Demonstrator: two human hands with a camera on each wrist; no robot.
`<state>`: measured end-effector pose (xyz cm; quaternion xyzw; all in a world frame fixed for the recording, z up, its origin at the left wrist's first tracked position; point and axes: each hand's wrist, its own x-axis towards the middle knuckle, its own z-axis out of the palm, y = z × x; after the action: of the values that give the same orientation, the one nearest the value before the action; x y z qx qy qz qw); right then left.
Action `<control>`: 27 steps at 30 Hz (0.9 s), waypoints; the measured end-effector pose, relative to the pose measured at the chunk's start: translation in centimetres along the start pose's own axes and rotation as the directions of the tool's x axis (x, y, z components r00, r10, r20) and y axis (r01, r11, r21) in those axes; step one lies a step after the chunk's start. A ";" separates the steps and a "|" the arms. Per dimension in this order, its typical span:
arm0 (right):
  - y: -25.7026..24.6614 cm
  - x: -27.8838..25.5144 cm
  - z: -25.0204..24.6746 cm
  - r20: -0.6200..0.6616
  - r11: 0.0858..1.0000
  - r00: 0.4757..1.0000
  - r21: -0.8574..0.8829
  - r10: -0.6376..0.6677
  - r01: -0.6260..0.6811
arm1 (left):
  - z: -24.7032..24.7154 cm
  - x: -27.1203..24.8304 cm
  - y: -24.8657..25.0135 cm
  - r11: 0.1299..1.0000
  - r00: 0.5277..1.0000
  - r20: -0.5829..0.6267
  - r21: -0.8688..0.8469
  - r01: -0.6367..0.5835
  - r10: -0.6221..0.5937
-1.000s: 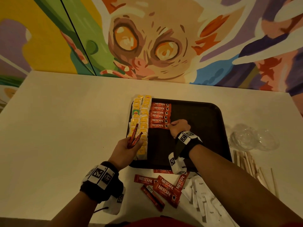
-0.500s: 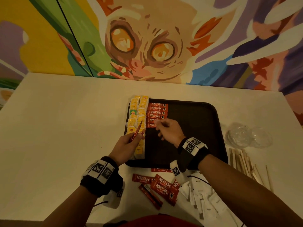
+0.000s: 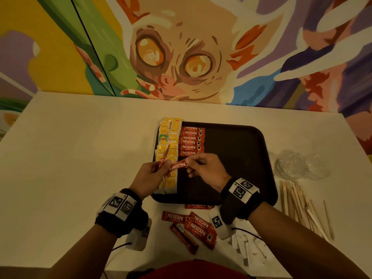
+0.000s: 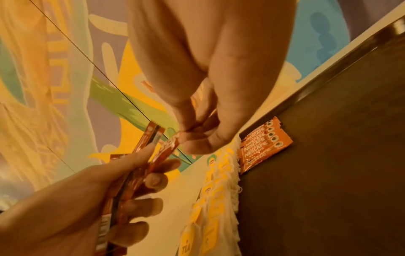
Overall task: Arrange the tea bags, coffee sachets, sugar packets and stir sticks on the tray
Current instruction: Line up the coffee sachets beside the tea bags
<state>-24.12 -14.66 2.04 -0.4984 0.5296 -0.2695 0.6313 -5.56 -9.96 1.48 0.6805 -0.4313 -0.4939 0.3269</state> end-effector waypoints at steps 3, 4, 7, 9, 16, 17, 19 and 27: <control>0.2 0.1 -0.4 -0.069 0.999 0.998 -0.040 -0.002 -0.001 | -0.6 -0.1 -0.4 1.000 1.000 0.011 -0.015 0.011 -0.011; 0.3 0.1 -0.5 -0.081 0.998 0.997 -0.067 -0.002 -0.004 | -0.7 -0.2 -0.4 1.000 1.000 0.026 0.001 -0.012 0.012; 0.5 0.1 -0.6 -0.124 0.986 0.992 -0.165 -0.017 -0.004 | -0.4 -0.4 -0.2 0.996 0.997 0.033 0.045 -0.071 0.070; 0.5 0.2 -0.6 -0.150 0.979 0.988 -0.204 -0.024 -0.007 | 0.0 -0.5 -0.1 0.997 0.998 0.002 0.030 -0.065 0.065; -0.2 0.2 -1.6 -0.088 0.942 0.993 -0.331 -0.083 0.049 | 0.5 -0.5 0.2 0.994 0.998 0.046 0.104 0.034 -0.039; -0.4 0.2 -1.6 -0.064 0.936 0.993 -0.346 -0.094 0.066 | 0.4 -0.2 0.2 0.992 0.999 0.027 0.117 0.040 -0.043; -0.7 0.0 -1.4 -0.001 0.917 0.993 -0.385 -0.116 0.107 | 0.4 0.1 0.5 0.992 1.000 -0.002 0.121 0.022 -0.022; -1.6 -0.3 -0.1 0.058 0.886 0.972 -0.402 -0.228 0.232 | 1.2 0.5 1.8 0.990 0.991 -0.002 0.051 -0.131 0.132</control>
<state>-23.95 -14.99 3.66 -0.6788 0.5085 -0.2242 0.4800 -7.12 -11.18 2.54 0.6602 -0.4868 -0.4581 0.3425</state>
